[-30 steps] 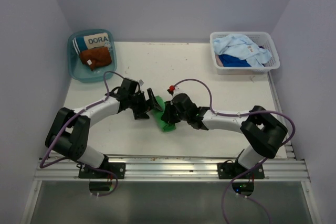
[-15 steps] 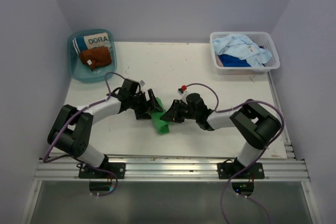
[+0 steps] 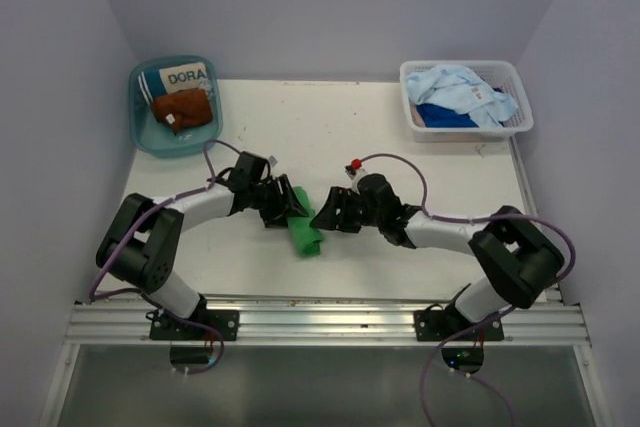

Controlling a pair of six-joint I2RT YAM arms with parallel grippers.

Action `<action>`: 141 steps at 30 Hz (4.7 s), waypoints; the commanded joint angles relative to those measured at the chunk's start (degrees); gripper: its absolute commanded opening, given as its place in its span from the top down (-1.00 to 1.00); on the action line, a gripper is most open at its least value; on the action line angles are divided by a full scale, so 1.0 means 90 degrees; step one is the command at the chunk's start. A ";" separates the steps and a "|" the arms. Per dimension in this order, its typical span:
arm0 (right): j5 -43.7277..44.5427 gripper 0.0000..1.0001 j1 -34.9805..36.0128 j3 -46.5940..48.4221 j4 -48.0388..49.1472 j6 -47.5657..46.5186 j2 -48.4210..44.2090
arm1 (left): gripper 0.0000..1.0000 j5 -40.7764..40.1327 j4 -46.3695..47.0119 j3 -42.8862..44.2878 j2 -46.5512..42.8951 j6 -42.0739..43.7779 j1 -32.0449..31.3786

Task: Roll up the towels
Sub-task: Roll the towel, then place the rolled towel into the container

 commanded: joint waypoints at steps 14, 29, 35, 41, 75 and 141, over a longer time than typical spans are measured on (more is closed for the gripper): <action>0.5975 -0.61 0.3205 0.4032 -0.5844 -0.3677 0.0795 | -0.14 -0.0193 -0.0223 0.0228 -0.0062 -0.0185 -0.0057; 0.6397 0.34 0.3373 0.3947 -0.5435 -0.3687 0.1638 | -0.54 -0.0193 -0.0388 0.0238 -0.0189 -0.0107 -0.0057; 0.5616 0.38 0.3129 0.3283 -0.4614 -0.3482 0.0954 | -0.81 -0.0154 -0.0457 0.0189 -0.0258 -0.0009 -0.0047; 0.5059 0.39 0.2895 0.2823 -0.4058 -0.3326 0.0485 | -0.88 -0.0037 -0.0292 0.0179 -0.0092 -0.0028 -0.0067; 0.4823 -0.75 0.1313 0.1631 -0.4857 -0.2408 -0.2543 | 0.06 -0.0612 -0.1081 0.1525 -0.0619 0.0108 0.0615; 0.4189 -0.74 0.1205 0.1641 -0.5336 -0.1812 -0.2416 | -0.54 -0.3309 0.0725 0.3655 0.2487 -0.1855 0.4250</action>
